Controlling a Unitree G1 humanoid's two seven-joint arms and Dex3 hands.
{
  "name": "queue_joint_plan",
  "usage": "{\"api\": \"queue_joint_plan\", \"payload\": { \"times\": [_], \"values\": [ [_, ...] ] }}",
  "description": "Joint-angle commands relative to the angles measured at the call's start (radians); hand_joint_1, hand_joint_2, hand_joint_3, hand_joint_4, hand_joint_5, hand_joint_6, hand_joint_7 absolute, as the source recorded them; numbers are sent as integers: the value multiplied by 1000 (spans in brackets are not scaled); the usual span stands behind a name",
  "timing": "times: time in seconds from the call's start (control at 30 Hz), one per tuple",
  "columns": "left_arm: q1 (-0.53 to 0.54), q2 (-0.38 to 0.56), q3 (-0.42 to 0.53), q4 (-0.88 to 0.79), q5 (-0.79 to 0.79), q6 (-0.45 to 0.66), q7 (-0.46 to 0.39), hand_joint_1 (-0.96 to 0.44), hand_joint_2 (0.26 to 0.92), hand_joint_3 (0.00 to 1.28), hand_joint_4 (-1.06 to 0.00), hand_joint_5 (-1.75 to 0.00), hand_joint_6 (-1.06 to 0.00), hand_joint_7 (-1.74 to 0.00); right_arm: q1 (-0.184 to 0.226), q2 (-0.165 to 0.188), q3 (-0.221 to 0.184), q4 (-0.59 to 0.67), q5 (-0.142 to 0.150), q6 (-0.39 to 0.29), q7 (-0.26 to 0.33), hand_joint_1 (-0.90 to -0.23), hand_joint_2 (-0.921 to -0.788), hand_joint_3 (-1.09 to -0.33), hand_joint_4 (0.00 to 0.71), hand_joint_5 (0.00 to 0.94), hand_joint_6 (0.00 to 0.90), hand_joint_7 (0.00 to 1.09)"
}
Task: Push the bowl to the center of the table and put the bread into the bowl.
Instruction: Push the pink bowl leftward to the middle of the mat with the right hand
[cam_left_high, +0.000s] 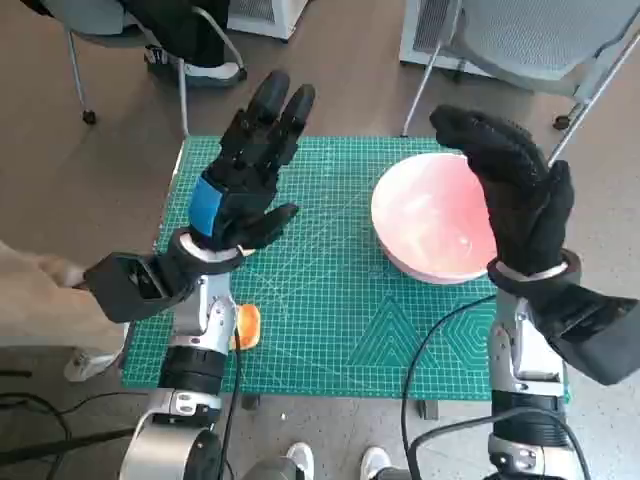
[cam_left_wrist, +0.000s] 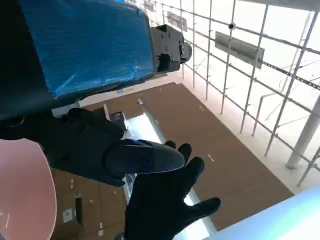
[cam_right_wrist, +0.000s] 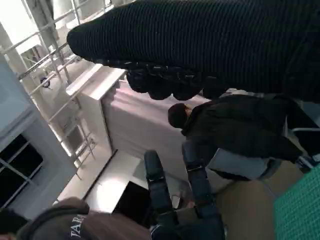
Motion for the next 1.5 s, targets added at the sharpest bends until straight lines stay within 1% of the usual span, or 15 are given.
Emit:
{"api": "queue_joint_plan", "payload": {
  "times": [0.03, 0.57, 0.83, 1.03, 1.17, 1.23, 1.37, 1.47, 1.5],
  "values": [
    [11, -2, -9, -16, 9, 14, 5, -545, 921, 333, 1, 1, -97, -5, 27, -3, 1, -5, 4, 20, 8, -677, -921, -739, 203, 0, 79, 452],
    [13, -3, -9, -21, 3, 34, 3, -547, 921, 332, 1, 1, -103, -8, 24, -7, 2, 2, 10, 26, 15, -683, -921, -739, 202, 0, 76, 456],
    [9, -1, -6, -7, 4, 31, -1, -551, 921, 327, 1, 1, -107, -10, 19, -6, 0, 15, 6, 15, 16, -685, -921, -738, 202, 0, 75, 459],
    [9, 2, -5, -7, 5, 32, -1, -551, 921, 326, 1, 1, -108, -11, 19, -13, -7, 27, 5, 2, 19, -686, -921, -738, 203, 0, 74, 460],
    [8, 4, -4, -1, 4, 32, -4, -550, 921, 326, 1, 1, -111, -13, 13, -28, -24, 46, 17, -6, 29, -686, -921, -737, 205, 1, 76, 462],
    [7, 4, -3, 4, 5, 30, -4, -550, 921, 326, 1, 1, -112, -13, 5, -41, -39, 64, 25, -10, 35, -686, -921, -736, 207, 2, 78, 462],
    [5, 8, 1, 15, 4, 27, -7, -550, 921, 322, 1, 1, -116, -16, -26, -77, -85, 132, 48, -23, 52, -688, -921, -731, 213, 5, 85, 462],
    [4, 10, 5, 22, 0, 28, -12, -554, 921, 313, 1, 1, -118, -17, -66, -109, -128, 235, 58, -49, 60, -689, -921, -730, 217, 6, 89, 458],
    [5, 10, 6, 24, -1, 28, -13, -555, 921, 310, 1, 1, -118, -17, -77, -116, -138, 264, 60, -57, 61, -689, -921, -730, 219, 6, 99, 440]
  ]
}}
